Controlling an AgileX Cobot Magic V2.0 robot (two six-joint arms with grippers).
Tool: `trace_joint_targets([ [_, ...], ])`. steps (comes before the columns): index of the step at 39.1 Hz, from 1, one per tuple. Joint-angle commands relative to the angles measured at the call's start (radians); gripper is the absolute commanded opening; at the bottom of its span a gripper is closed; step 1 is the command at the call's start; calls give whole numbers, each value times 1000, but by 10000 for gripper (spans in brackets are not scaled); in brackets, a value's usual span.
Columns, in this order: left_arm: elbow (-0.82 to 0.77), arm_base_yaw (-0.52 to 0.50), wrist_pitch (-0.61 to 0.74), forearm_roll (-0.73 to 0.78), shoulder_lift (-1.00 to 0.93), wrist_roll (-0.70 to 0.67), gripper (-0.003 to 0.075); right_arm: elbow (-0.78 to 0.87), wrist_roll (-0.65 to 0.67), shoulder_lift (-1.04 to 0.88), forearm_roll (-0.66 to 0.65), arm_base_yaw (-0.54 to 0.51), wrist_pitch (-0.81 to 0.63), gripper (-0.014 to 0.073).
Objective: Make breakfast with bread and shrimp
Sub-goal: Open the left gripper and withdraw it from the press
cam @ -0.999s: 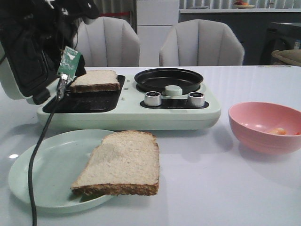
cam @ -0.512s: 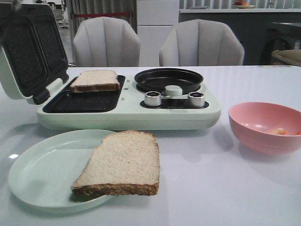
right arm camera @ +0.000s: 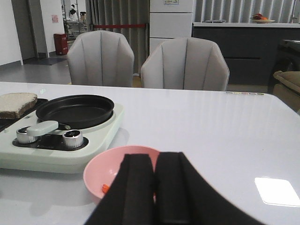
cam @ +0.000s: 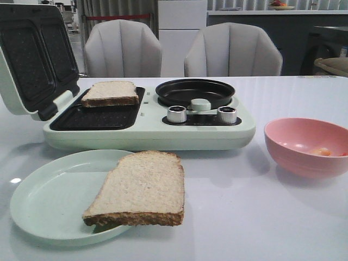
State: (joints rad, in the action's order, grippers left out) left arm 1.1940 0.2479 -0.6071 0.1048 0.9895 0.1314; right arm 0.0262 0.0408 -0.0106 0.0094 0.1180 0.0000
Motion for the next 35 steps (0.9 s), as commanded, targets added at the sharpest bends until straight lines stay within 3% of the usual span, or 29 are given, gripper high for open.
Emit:
trace_joint_targets([
  [1,-46,-18,39,-127,-94,51,604,-16,-6,-20,-16,-6,-89,161],
  [18,-420,-16,34,-155,-514,3,604,-16,-6,-20,-16,-6,-89,161],
  [35,-737,115,120,-216,-917,2,604,-16,-6,-20,-16,-6,-89,161],
])
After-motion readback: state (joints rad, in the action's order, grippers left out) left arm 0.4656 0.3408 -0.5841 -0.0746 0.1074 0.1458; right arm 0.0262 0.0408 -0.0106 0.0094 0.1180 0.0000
